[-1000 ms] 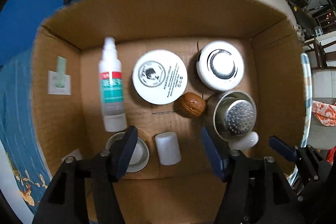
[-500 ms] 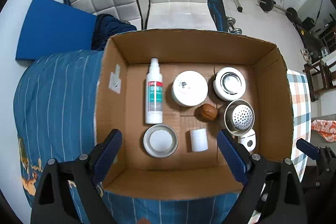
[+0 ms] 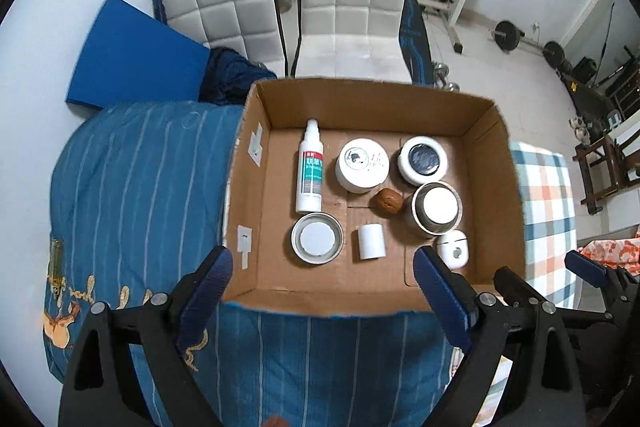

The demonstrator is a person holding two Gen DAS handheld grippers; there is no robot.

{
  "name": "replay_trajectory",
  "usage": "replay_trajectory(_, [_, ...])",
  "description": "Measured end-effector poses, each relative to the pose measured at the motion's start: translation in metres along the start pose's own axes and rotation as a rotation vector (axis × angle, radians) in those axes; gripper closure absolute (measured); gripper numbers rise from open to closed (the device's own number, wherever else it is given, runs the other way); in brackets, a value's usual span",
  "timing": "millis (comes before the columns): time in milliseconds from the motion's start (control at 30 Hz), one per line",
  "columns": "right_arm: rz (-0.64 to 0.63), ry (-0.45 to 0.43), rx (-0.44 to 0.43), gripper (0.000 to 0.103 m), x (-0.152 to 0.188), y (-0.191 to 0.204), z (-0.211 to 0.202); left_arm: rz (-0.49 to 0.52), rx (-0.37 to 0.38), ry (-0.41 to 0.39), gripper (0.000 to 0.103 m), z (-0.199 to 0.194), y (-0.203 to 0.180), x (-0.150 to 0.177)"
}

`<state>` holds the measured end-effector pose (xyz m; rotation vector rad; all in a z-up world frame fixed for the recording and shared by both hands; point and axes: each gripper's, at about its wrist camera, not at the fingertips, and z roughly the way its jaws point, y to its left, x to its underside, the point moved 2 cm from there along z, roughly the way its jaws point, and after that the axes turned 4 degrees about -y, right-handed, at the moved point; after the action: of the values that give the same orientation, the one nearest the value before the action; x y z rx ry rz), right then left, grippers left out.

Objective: Organize rigid objects

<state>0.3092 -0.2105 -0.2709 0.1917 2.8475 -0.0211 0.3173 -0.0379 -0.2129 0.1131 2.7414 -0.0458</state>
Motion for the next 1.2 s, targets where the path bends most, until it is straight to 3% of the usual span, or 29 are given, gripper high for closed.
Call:
replay_trajectory(333, [-0.002, -0.158, -0.012, 0.000, 0.046, -0.017, -0.121, 0.003, -0.008, -0.190, 0.010, -0.125, -0.007, 0.035])
replay_trajectory(533, [0.012, -0.217, -0.025, 0.000, 0.078, -0.032, -0.187, -0.010, 0.003, -0.250, 0.010, -0.182, -0.007, 0.061])
replay_trajectory(900, [0.003, -0.336, -0.024, 0.000, 0.127, -0.043, -0.279, -0.016, 0.021, -0.309, 0.010, -0.255, -0.009, 0.102])
replay_trajectory(1200, [-0.016, -0.387, -0.007, 0.000, 0.141, -0.040, -0.307, -0.009, 0.003, -0.349, 0.010, -0.277, -0.008, 0.120])
